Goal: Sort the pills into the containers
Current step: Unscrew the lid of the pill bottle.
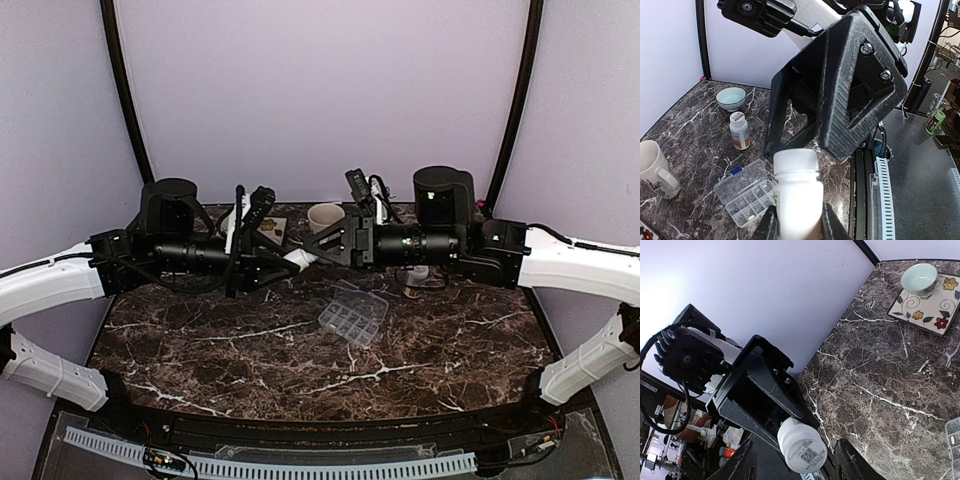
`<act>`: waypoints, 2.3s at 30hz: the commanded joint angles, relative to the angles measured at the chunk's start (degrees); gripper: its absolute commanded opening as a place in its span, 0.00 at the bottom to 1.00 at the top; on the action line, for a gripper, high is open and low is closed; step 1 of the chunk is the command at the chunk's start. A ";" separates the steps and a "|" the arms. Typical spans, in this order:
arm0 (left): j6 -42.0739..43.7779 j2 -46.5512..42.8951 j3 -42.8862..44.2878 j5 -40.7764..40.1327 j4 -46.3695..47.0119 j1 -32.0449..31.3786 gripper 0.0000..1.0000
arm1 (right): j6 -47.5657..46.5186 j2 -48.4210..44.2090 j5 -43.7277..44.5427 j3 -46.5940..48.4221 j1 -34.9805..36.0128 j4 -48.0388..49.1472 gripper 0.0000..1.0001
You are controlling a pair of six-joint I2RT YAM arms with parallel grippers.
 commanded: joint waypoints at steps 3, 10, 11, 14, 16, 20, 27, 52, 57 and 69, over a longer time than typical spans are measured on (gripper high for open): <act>1.11 -0.21 -0.32 -0.19 0.47 -0.43 0.00 | 0.44 0.96 -0.98 1.66 0.02 1.22 0.50; 1.21 -0.03 -0.61 -0.11 0.63 -0.43 0.00 | 0.33 1.84 -1.55 2.00 0.15 0.83 0.29; 1.21 0.01 -0.61 -0.10 0.63 -0.45 0.00 | 0.18 1.91 -1.55 2.15 0.19 0.72 0.23; 1.04 -0.13 -0.60 -0.04 0.57 -0.52 0.00 | -0.93 1.96 -1.07 2.44 0.35 -0.01 0.06; 0.73 -0.44 -0.52 0.33 0.55 -0.56 0.00 | -2.42 1.68 -1.20 2.30 0.38 0.15 0.00; -0.99 -0.71 0.66 4.11 -0.20 -0.45 0.00 | -10.38 0.08 -3.00 0.31 0.84 2.64 0.00; -4.48 2.13 5.68 16.49 -4.79 -0.35 0.00 | -28.19 -4.14 -4.09 -6.56 2.33 5.46 0.00; -3.03 3.60 4.64 14.64 -5.26 0.01 0.00 | -23.64 -7.57 3.65 -7.21 1.95 7.22 0.63; -1.52 1.50 2.12 8.24 -2.87 -0.04 0.00 | -17.47 -7.01 5.95 -5.73 1.80 3.67 0.65; 2.51 -1.26 -0.95 -0.92 0.54 -1.44 0.00 | 1.67 -4.02 3.54 -6.23 -0.59 3.81 0.63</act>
